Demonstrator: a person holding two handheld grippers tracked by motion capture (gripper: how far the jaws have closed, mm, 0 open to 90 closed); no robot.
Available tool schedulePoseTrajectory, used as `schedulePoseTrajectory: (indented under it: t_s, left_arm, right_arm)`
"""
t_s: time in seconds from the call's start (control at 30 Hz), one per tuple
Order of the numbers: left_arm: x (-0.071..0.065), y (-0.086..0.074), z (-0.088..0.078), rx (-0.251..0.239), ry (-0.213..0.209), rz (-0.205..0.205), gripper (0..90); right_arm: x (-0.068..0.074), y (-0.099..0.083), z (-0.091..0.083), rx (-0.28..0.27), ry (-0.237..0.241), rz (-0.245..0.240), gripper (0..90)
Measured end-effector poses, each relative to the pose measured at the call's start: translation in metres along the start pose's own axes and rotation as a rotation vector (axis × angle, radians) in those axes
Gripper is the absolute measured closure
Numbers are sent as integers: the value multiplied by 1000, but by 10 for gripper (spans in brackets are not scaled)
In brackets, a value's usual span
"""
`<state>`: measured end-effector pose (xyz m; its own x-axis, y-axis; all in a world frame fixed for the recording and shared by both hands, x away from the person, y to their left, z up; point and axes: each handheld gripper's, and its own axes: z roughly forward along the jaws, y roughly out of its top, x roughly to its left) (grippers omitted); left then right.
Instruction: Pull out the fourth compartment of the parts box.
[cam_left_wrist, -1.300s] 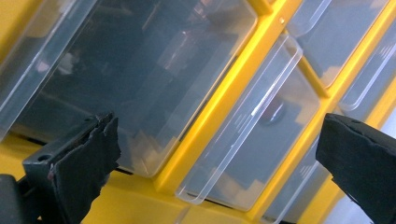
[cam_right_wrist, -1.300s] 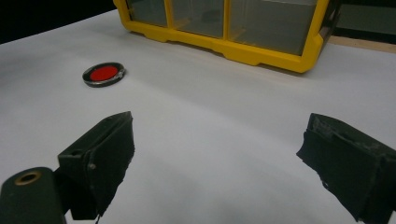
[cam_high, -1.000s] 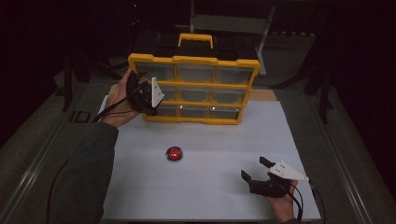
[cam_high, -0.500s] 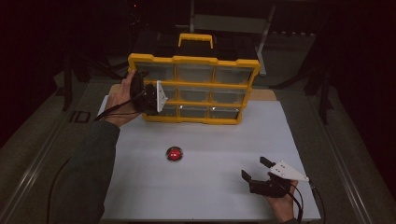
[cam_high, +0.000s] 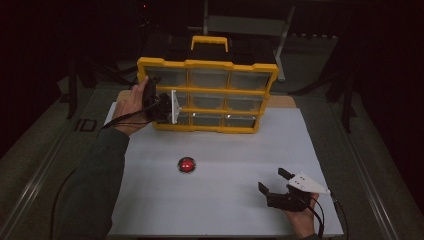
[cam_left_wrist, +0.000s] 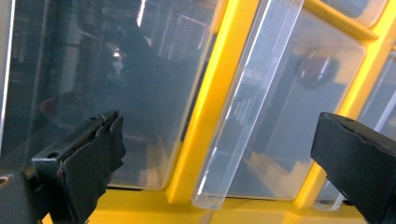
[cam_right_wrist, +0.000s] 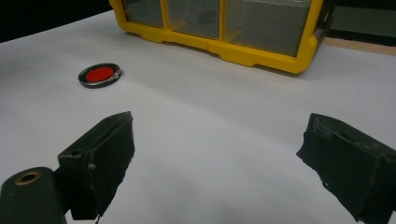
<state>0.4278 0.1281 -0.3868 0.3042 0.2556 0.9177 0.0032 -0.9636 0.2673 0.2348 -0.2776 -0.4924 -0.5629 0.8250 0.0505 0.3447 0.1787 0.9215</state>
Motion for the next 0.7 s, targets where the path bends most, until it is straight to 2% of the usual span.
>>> schedulePoseTrajectory:
  t_s: [0.03,0.1,0.27,0.37,0.6,0.7]
  left_arm:
    - [-1,0,0,-1,22,10,23]
    - [-1,1,1,2,26,15,26]
    - [-5,3,2,16,59,69,29]
    - [-7,4,3,18,82,84,41]
    - [-19,5,5,27,169,163,112]
    - [-23,5,6,34,195,183,154]
  right_arm:
    - [0,0,0,0,-1,-1,90]
    - [0,0,0,0,0,0,90]
    - [0,0,0,1,-2,-1,90]
    - [0,0,0,2,-2,-1,90]
    - [0,0,0,2,-4,-2,91]
    - [0,0,0,4,-3,-2,90]
